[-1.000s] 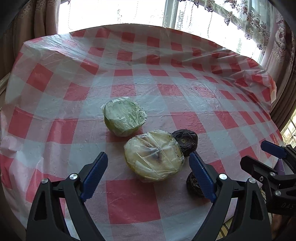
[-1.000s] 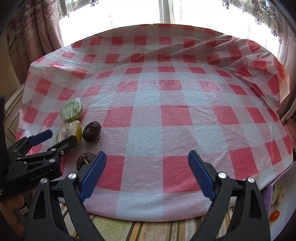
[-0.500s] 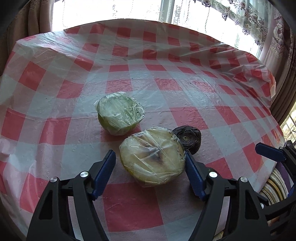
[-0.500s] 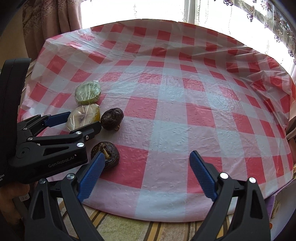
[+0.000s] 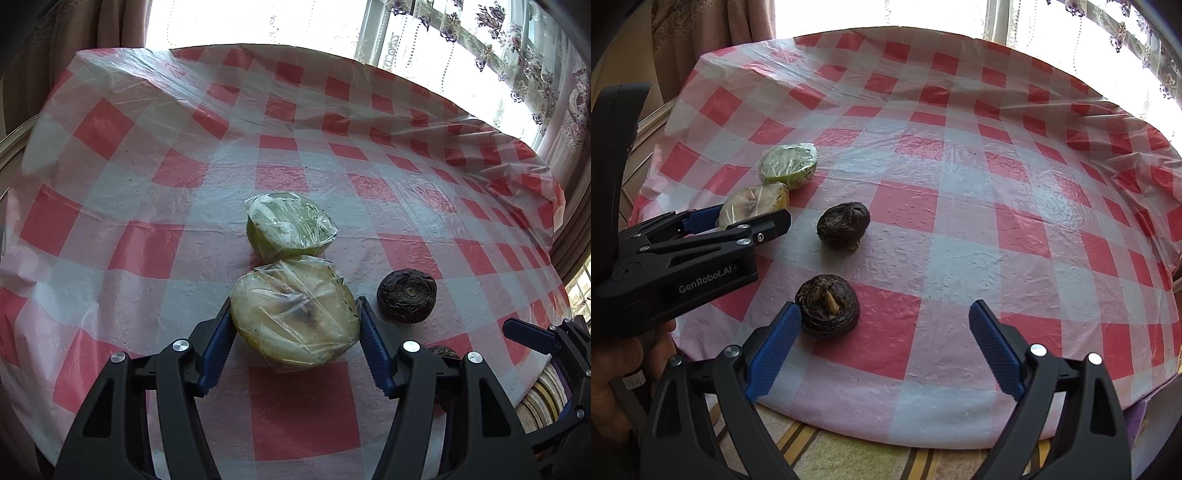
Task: Organize fruits
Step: 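Grasp the wrapped pear half with the left gripper while the right gripper grasps a dark dried fruit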
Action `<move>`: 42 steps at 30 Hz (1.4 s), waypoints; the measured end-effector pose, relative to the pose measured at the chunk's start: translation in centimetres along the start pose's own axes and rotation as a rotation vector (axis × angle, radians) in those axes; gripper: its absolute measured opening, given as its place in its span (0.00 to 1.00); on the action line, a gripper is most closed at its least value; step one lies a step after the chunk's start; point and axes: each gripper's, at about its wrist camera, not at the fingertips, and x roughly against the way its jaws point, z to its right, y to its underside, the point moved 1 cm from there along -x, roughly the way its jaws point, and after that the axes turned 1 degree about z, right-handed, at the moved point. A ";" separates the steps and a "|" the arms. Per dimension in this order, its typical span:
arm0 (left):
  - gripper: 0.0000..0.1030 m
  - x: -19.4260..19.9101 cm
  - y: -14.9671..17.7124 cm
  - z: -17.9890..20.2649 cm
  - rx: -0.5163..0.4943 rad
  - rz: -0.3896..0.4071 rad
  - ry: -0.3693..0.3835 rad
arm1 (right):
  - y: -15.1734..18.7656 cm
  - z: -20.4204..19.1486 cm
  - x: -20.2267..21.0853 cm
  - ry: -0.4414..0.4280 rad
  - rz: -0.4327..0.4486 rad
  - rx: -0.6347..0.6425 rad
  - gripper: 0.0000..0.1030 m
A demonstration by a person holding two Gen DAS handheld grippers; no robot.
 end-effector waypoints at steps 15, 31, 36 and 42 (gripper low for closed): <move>0.59 1.0 0.3 -1.5 0.038 0.034 -0.035 | -0.2 -2.2 -1.4 -0.058 -0.047 0.050 0.56; 0.59 2.0 0.4 -0.6 0.004 0.058 -0.064 | 0.3 -2.4 -0.6 -0.071 -0.014 0.064 0.39; 0.59 2.6 0.2 0.4 -0.023 0.070 -0.077 | 0.6 -1.4 0.0 -0.078 0.001 0.034 0.39; 0.59 3.1 0.2 1.8 -0.061 0.075 -0.090 | 1.0 0.0 0.8 -0.088 0.018 -0.011 0.39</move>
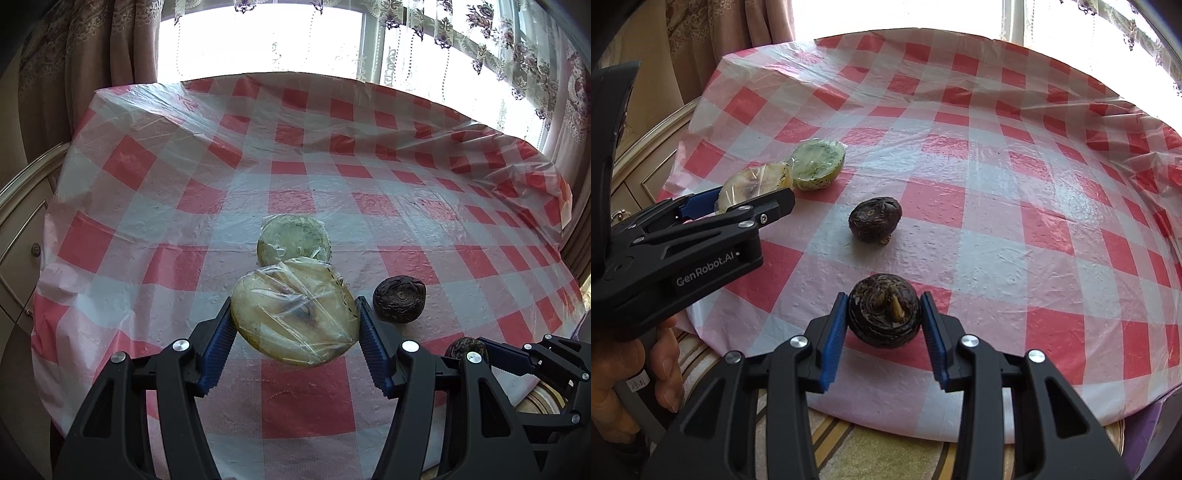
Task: Organize fruits
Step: 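Grasp the wrapped pear half with the left gripper while the right gripper grasps a dark dried fruit, then carry the wrapped pear half and dried fruit into the white box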
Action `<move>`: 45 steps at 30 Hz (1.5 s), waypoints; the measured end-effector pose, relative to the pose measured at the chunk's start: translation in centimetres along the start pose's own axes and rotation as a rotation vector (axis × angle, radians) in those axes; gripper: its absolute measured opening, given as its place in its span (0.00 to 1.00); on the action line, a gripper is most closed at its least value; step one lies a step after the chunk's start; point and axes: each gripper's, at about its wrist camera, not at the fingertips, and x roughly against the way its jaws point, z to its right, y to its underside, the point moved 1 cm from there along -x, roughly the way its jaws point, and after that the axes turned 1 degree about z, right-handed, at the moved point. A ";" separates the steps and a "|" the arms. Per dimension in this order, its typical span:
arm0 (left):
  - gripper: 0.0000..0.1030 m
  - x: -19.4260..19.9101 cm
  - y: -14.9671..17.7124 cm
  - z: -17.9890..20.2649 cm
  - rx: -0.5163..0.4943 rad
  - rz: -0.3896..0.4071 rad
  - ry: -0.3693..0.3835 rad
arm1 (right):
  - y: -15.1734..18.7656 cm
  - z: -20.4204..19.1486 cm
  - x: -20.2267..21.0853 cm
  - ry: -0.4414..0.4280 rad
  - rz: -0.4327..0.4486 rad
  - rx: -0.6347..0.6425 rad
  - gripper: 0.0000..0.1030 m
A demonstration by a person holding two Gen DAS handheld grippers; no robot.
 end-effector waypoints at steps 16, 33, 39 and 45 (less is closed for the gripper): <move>0.59 2.1 0.2 4.6 -0.111 0.009 -0.005 | 1.5 4.8 3.5 0.003 0.060 -0.117 0.39; 0.59 3.6 0.7 10.3 -0.239 0.013 0.020 | 4.3 11.0 8.4 0.033 0.119 -0.236 0.39; 0.59 4.3 0.8 13.0 -0.289 0.014 0.057 | 5.9 14.0 10.5 0.068 0.135 -0.279 0.39; 0.59 4.9 1.3 17.0 -0.359 0.012 0.123 | 8.4 18.0 12.9 0.137 0.148 -0.336 0.39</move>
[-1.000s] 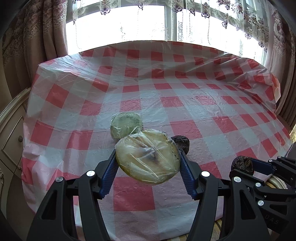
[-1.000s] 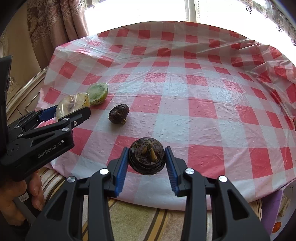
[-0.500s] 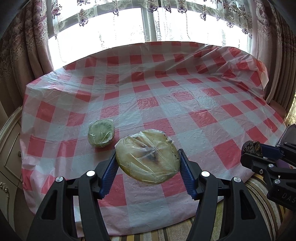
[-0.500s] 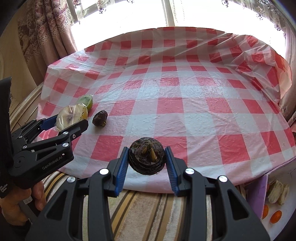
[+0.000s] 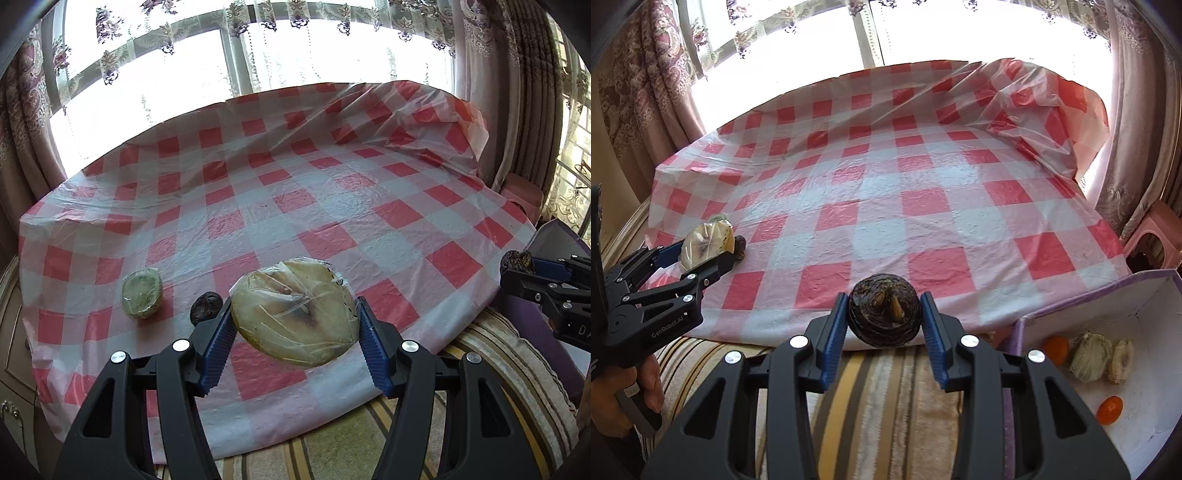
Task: Organize fruits
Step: 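Carry the wrapped pear half and dried fruit into the white box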
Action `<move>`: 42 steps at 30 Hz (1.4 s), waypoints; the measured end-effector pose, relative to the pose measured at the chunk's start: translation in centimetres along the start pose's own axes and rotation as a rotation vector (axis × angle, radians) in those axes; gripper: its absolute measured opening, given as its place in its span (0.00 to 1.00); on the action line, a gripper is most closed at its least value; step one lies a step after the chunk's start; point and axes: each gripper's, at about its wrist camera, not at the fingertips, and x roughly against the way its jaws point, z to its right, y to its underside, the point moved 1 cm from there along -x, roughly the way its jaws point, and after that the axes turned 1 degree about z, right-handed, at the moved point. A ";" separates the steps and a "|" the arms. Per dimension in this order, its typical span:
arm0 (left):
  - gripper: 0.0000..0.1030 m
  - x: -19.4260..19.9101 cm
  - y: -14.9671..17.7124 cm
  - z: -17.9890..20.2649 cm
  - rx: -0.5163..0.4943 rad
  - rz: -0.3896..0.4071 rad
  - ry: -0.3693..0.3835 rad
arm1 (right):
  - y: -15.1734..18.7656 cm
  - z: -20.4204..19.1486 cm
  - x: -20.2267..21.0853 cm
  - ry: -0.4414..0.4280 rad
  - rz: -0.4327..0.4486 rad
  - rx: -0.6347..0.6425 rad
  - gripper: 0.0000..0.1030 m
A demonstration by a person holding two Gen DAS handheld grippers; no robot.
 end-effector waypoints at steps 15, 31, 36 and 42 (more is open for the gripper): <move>0.59 0.1 -2.1 12.9 -0.209 0.018 0.232 | 3.5 13.0 3.7 0.259 -0.045 -0.101 0.39; 0.59 -0.2 -0.4 24.4 -0.428 -0.073 0.471 | 5.9 18.3 2.9 0.406 -0.196 -0.046 0.38; 0.59 -0.7 0.4 26.5 -0.481 -0.116 0.519 | 6.3 18.6 1.5 0.419 -0.286 0.009 0.38; 0.59 -1.5 1.4 28.3 -0.547 -0.171 0.564 | 7.6 19.1 -0.2 0.387 -0.379 -0.002 0.38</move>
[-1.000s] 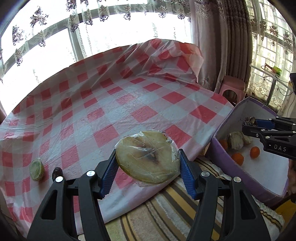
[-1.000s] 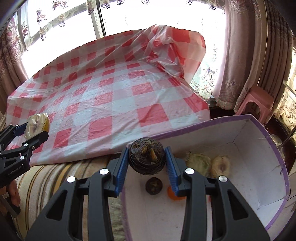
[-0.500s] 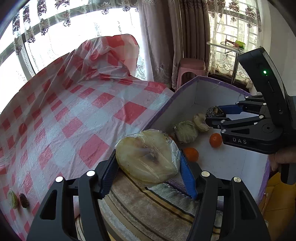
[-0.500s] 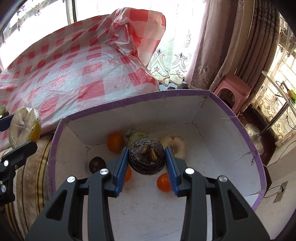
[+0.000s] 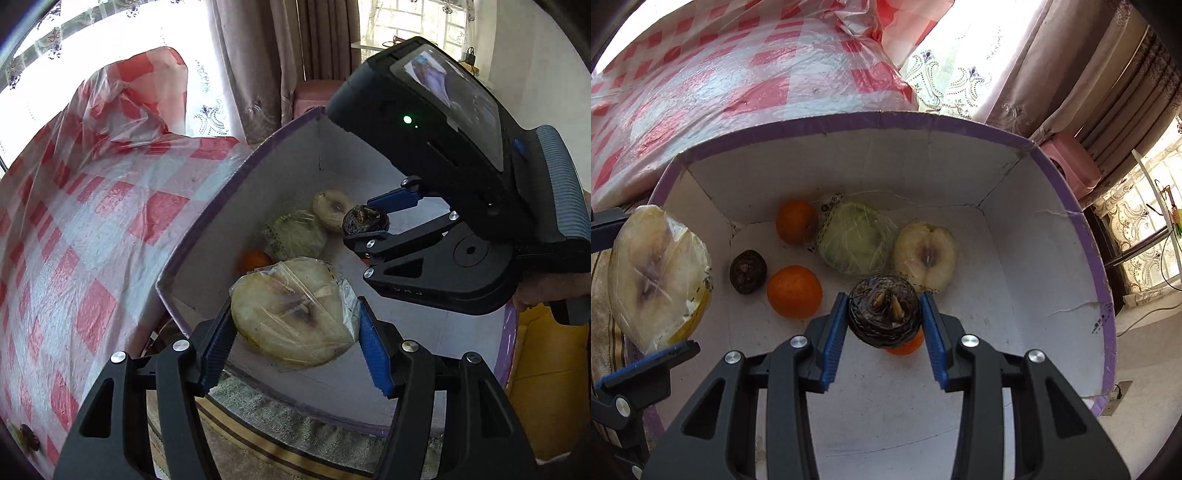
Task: Organize fruits
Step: 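Carry the wrapped pear half and dried fruit into the white box, then open both grippers to release the pear half and dried fruit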
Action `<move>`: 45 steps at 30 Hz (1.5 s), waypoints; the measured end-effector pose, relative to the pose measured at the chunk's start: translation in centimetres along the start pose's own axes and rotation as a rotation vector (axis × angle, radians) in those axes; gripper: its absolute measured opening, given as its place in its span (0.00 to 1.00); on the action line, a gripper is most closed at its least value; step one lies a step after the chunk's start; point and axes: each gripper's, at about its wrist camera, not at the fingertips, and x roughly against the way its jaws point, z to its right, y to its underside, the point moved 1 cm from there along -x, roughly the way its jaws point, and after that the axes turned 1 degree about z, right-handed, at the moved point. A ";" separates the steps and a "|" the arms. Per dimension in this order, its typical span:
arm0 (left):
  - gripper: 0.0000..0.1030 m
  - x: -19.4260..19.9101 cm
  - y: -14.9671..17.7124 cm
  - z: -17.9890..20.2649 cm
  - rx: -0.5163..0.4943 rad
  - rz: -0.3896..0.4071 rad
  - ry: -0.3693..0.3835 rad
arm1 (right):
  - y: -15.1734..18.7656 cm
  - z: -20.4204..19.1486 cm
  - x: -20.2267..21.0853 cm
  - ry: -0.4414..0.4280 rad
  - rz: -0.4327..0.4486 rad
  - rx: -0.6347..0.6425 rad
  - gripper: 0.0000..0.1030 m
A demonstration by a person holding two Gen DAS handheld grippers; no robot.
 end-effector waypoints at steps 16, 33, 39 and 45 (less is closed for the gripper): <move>0.59 -4.9 0.3 2.1 -0.113 -0.208 0.076 | -0.1 -1.6 -5.1 0.038 -0.177 0.101 0.39; 0.60 -8.1 0.4 3.5 -0.231 -0.243 -0.049 | -0.2 -1.8 -5.5 0.031 -0.178 0.109 0.61; 0.61 -8.0 0.6 3.9 -0.223 -0.236 -0.042 | 0.0 -2.0 -5.3 0.033 -0.172 0.103 0.70; 0.62 -7.3 0.4 3.0 -0.207 -0.224 -0.039 | 0.1 -1.9 -5.1 0.041 -0.164 0.096 0.74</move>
